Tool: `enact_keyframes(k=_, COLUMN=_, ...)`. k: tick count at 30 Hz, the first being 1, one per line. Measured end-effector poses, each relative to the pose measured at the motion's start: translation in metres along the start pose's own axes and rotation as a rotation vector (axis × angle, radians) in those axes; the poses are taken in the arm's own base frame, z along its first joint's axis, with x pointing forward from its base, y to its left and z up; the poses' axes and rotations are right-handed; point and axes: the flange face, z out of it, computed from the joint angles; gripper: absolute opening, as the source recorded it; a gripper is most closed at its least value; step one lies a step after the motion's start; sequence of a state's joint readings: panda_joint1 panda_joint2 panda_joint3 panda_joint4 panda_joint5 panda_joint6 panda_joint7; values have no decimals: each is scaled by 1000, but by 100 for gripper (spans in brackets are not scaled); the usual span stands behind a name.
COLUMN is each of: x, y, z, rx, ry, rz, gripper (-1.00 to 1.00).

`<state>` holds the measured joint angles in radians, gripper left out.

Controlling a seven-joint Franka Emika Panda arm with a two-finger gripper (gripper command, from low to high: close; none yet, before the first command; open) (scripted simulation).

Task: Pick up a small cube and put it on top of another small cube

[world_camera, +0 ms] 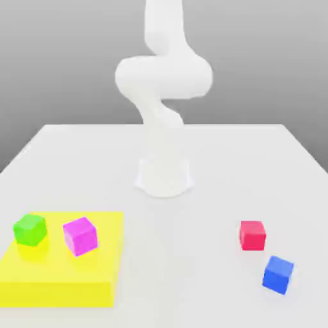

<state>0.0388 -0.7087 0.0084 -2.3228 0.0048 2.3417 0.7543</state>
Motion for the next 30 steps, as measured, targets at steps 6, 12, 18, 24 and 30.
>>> enact_keyframes(k=6, x=-56, y=-22, z=123, rx=-64, ry=-178, rz=-202, gripper=0)
enact_keyframes(k=12, x=-140, y=-24, z=226, rx=-118, ry=-349, rz=-408, gripper=0)
enact_keyframes(k=18, x=-246, y=-7, z=305, rx=-162, ry=-521, rz=-631, gripper=0)
enact_keyframes(k=24, x=-351, y=40, z=361, rx=-209, ry=-689, rz=-840, gripper=0)
enact_keyframes(k=30, x=-398, y=77, z=413, rx=-217, ry=-721, rz=-878, gripper=0)
